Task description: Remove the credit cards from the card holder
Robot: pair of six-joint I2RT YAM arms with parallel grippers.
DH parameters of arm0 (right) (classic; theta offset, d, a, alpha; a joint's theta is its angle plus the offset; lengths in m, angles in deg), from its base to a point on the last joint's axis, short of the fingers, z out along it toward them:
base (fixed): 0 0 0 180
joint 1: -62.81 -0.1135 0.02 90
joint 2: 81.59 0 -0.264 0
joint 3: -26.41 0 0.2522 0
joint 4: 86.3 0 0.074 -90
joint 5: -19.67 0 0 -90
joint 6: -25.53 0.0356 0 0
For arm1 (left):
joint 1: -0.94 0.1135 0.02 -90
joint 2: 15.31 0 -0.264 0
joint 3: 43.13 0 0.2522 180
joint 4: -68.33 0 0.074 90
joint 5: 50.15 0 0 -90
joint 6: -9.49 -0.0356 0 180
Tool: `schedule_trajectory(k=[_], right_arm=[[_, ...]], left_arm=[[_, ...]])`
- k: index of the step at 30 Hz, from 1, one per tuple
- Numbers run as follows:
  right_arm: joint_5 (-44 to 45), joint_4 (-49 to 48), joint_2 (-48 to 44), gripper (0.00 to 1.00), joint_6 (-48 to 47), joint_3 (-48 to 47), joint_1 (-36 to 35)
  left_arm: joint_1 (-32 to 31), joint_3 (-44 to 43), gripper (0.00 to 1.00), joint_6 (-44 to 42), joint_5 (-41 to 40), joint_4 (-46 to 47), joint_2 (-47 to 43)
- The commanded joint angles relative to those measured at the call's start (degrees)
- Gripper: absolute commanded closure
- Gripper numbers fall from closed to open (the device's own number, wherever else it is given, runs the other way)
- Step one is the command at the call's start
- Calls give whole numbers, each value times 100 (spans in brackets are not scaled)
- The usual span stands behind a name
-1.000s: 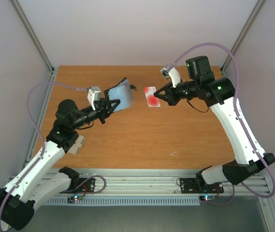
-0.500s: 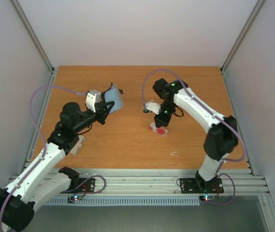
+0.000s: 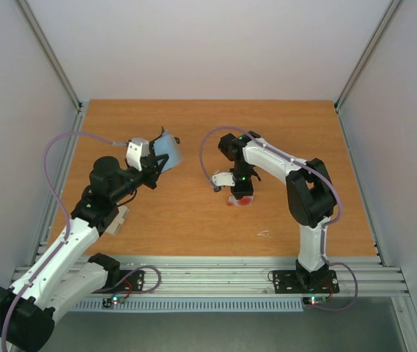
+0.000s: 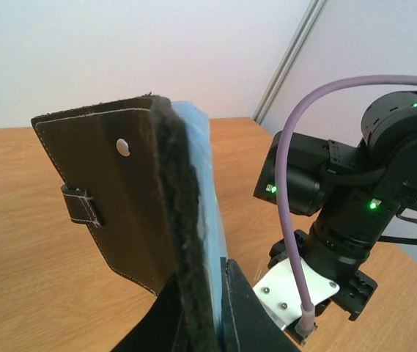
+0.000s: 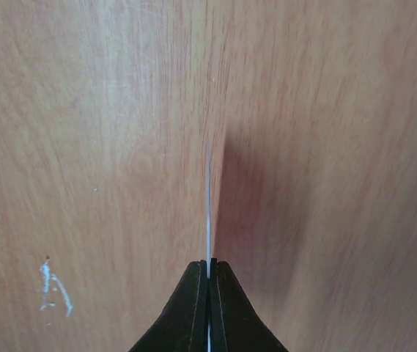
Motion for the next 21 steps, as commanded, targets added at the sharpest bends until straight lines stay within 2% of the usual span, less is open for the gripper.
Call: schedule_trajectory(k=[1, 14, 17, 21], right_arm=[[66, -146, 327, 99, -698, -115, -77], [694, -818, 696, 98, -1023, -201, -74], [740, -979, 740, 94, -1025, -238, -75], [1155, -1311, 789, 83, -962, -259, -72]], left_arm=[[91, 3, 100, 13, -91, 337, -71], [181, 51, 100, -43, -69, 495, 27], [181, 57, 100, -51, -83, 517, 44], [189, 45, 100, -64, -64, 523, 53]])
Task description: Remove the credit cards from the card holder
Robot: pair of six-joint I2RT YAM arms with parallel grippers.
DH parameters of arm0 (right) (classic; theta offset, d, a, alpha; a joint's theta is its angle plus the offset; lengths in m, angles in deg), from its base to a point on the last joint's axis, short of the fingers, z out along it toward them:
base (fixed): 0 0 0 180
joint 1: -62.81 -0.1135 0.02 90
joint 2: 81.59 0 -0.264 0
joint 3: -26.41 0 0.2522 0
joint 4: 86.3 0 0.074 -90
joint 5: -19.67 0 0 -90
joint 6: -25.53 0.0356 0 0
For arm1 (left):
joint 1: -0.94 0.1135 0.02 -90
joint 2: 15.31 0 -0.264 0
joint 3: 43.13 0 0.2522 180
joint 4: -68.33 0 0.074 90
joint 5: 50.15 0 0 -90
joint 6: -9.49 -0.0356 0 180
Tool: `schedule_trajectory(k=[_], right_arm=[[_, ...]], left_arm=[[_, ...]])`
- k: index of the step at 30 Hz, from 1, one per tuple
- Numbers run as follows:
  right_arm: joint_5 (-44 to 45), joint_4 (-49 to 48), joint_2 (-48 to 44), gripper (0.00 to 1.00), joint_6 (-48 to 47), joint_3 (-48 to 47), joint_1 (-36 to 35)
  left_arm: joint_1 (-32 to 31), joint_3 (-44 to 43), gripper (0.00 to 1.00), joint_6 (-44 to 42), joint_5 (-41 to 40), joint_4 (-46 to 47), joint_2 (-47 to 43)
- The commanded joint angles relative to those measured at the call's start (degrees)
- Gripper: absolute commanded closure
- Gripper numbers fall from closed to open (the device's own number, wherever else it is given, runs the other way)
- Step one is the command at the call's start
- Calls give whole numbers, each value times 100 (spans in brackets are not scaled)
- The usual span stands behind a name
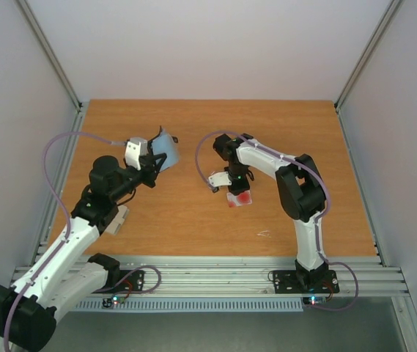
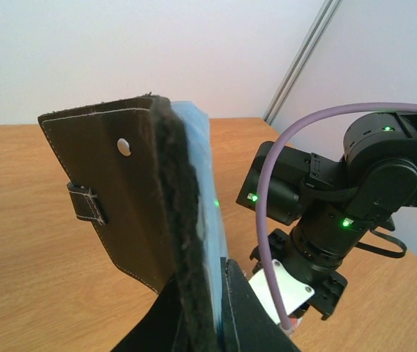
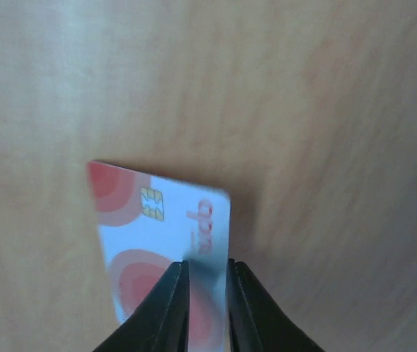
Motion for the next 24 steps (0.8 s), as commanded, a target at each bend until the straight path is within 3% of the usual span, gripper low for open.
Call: schedule_trajectory(k=[1, 5, 9, 11, 14, 19, 21, 24], right_arm=[[687, -811, 206, 80, -103, -69, -16], [862, -1419, 53, 72, 112, -119, -13], [1023, -2631, -730, 71, 720, 158, 5], [949, -3562, -1382, 70, 1370, 463, 74], [855, -4920, -2529, 61, 2967, 1001, 249], [-1323, -4430, -4038, 37, 4705, 1176, 527], [-2274, -3808, -4368, 33, 4902, 1023, 557], [-3804, -3618, -4829, 32, 5295, 948, 578]], left_arm=[[46, 12, 100, -69, -20, 510, 10], [52, -14, 100, -122, 73, 513, 33], [56, -91, 100, -239, 425, 566, 45], [56, -187, 100, -472, 871, 697, 45], [56, -394, 100, -688, 1655, 954, 59], [50, -712, 100, -797, 3399, 1368, 104], [43, -863, 100, -960, 3706, 1482, 106], [47, -1014, 100, -1235, 3904, 1714, 96]])
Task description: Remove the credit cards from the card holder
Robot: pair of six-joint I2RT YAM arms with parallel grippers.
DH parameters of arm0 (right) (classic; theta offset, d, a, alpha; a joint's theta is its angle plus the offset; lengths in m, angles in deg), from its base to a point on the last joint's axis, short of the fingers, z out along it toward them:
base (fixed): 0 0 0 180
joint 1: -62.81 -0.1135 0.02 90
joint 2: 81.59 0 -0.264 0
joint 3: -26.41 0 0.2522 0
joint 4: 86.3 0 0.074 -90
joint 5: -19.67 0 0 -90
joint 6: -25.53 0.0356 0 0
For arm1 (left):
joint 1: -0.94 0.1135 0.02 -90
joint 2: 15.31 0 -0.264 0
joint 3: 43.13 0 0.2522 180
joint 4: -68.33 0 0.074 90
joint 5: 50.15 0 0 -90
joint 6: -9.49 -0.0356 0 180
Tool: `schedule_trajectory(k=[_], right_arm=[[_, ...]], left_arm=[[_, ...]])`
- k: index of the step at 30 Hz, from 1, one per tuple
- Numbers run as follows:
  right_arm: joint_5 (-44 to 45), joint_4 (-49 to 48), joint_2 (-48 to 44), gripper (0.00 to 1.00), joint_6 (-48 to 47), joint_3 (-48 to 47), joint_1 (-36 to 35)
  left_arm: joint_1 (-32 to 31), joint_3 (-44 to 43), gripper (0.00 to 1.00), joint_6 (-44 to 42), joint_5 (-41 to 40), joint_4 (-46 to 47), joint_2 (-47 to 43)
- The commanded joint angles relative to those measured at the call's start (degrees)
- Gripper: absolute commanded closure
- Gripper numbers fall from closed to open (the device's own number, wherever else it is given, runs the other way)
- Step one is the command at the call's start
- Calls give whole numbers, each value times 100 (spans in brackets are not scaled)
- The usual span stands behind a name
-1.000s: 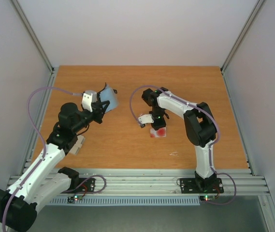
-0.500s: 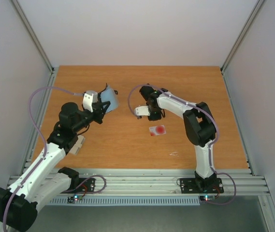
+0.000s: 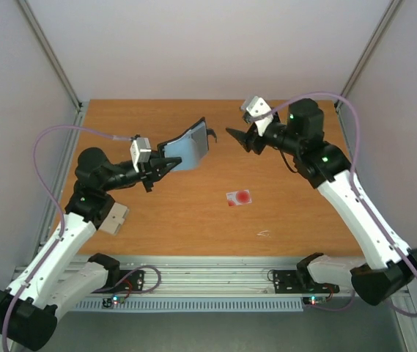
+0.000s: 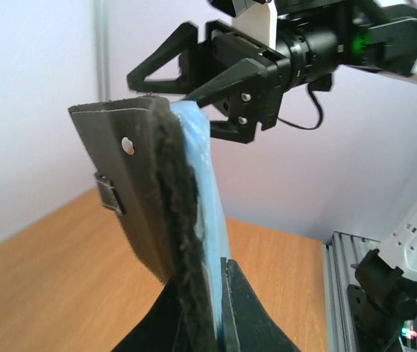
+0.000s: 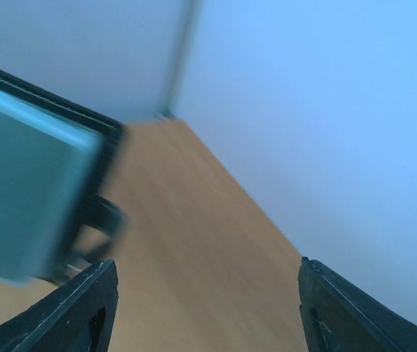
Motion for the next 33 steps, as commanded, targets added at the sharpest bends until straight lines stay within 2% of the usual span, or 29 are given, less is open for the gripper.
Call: schedule_trajectory(k=[1, 4, 5, 6, 10, 14, 16, 20, 23, 26, 28, 31, 33], right_arm=[[-2877, 516, -380, 31, 1225, 21, -30], [-3838, 188, -474, 22, 1761, 29, -31], [-4041, 125, -433, 15, 1906, 10, -26], [-4154, 147, -379, 4, 2001, -40, -30], [-4306, 359, -181, 3, 2087, -162, -38], [-4329, 352, -98, 13, 2140, -182, -101], [-4375, 344, -103, 21, 2152, -173, -101], [-4641, 390, -44, 60, 2265, -200, -145], [-4775, 631, 46, 79, 2243, -324, -305], [-4802, 602, 20, 93, 2381, -310, -346], [-4536, 676, 14, 99, 2527, -349, -346], [-3696, 1037, 75, 99, 2797, -557, -344], [-3094, 1344, 156, 99, 2972, -768, -346]], left_arm=[[8, -384, 100, -537, 996, 1001, -30], [-12, -447, 100, -936, 1354, 1146, -35], [-30, -457, 100, -1140, 1474, 1188, -51], [-67, -466, 100, -1302, 1532, 1228, -61], [-153, -480, 100, -1417, 1570, 1212, -94], [-226, -479, 100, -1472, 1574, 1214, -139], [-244, -479, 100, -1478, 1559, 1196, -171], [-271, -425, 100, -1368, 1405, 1156, -223], [-297, -345, 100, -1064, 981, 1034, -252], [-351, -251, 99, -528, 556, 790, -295], [-361, -174, 86, -309, 61, 566, -313], [-361, -78, 55, 113, -948, 185, -310], [-360, -2, 45, 319, -1548, -28, -318]])
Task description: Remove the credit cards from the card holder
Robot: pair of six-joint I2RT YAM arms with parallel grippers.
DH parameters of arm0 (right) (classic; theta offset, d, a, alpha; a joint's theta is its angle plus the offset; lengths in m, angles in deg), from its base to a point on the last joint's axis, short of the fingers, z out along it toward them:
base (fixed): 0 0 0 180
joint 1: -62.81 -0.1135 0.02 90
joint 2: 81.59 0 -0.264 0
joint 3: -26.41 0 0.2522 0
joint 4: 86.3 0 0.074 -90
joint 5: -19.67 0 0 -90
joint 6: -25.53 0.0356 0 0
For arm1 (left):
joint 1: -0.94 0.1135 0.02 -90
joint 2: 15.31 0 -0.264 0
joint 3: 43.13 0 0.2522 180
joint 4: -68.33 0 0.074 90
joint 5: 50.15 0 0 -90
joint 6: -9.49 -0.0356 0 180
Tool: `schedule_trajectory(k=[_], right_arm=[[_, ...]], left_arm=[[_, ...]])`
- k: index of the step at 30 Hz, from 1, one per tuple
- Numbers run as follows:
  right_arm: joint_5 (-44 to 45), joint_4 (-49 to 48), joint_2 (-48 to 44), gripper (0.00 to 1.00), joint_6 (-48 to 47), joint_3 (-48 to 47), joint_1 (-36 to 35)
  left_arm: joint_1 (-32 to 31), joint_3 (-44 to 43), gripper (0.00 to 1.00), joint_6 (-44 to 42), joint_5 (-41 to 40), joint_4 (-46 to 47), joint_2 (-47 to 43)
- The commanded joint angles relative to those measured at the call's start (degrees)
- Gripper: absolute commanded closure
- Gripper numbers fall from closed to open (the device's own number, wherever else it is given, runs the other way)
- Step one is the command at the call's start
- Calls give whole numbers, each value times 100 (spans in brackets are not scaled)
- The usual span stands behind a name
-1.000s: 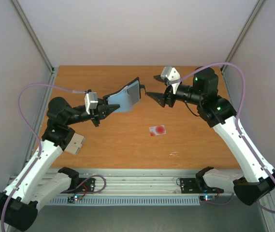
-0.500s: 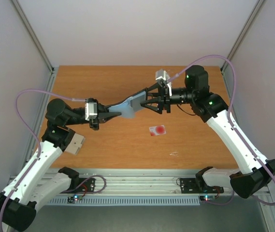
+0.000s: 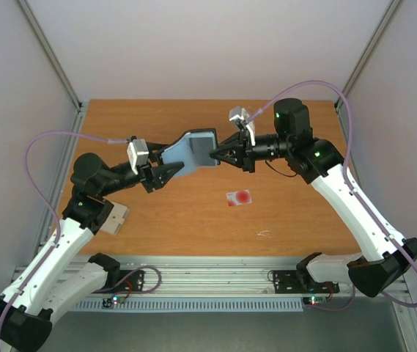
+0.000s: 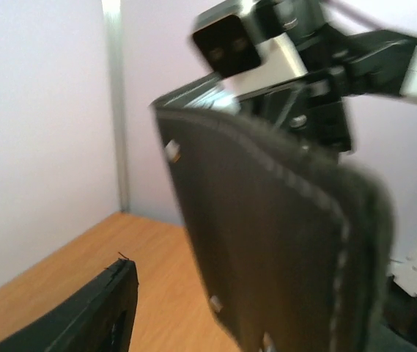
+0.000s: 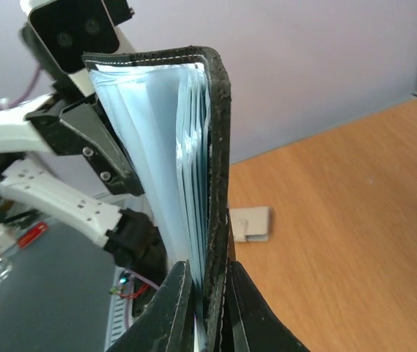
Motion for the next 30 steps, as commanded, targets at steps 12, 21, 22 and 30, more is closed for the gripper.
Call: schedule_trajectory(k=[12, 21, 22, 30], right_arm=[[2570, 1056, 231, 99, 457, -800, -676], [1424, 999, 293, 77, 70, -800, -739], [1354, 956, 233, 70, 26, -739, -731], [1593, 403, 60, 66, 350, -361, -452]], left_arm=[[-34, 188, 35, 891, -1179, -502, 123], [-90, 157, 97, 968, -1100, -413, 208], [-90, 159, 99, 943, -1071, -405, 194], [-88, 209, 100, 835, -850, -142, 90]])
